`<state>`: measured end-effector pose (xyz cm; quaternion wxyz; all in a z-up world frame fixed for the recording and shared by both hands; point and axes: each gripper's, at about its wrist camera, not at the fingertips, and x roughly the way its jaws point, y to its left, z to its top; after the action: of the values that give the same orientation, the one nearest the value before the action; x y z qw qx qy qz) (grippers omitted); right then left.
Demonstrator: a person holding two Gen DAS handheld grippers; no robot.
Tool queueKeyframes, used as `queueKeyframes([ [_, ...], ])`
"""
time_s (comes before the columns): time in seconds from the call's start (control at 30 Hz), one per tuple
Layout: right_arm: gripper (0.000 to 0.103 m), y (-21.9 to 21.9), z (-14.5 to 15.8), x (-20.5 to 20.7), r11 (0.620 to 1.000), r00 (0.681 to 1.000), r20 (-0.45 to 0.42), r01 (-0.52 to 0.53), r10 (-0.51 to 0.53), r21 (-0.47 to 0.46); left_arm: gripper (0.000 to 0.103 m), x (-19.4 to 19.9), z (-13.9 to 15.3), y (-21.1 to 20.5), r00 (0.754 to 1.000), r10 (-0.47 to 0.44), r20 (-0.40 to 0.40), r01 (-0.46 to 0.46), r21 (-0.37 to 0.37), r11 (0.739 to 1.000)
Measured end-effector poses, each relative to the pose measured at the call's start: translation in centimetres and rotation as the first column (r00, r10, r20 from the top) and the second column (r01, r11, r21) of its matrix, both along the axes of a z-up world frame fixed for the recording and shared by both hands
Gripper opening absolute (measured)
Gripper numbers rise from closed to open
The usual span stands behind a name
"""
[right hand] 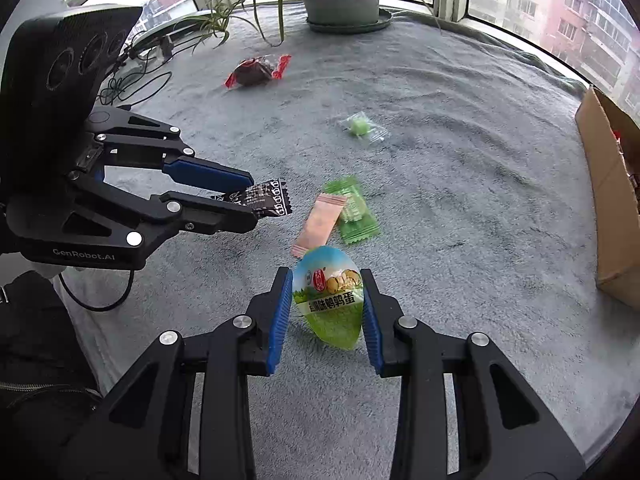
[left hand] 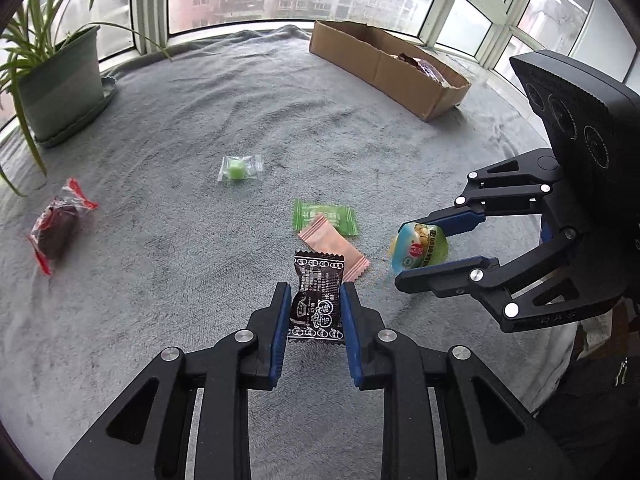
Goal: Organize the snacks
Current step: 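Grasp the green pouch snack with the right tool while the left tool grasps the black-wrapped candy, then carry the green pouch and black candy into the box and release both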
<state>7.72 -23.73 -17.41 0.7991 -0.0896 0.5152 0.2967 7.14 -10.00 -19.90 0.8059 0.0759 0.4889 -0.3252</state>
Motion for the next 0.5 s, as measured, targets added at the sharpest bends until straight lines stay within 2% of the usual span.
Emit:
queueKeyframes([
  [0.27,0.034,-4.6,2.7,1.7,0.992,0.99,0.065,0.122,-0.123,0.025,0.023,1.5,1.7,-0.9,1.0,0.015,0.016,-0.014,-0.05,0.999],
  [0.5,0.034,-11.0,5.3,3.8,0.961,0.953,0.129,0.273,-0.276,0.039,0.023,3.5,3.6,-3.1,0.999,0.005,0.05,0.0,-0.091,0.996],
])
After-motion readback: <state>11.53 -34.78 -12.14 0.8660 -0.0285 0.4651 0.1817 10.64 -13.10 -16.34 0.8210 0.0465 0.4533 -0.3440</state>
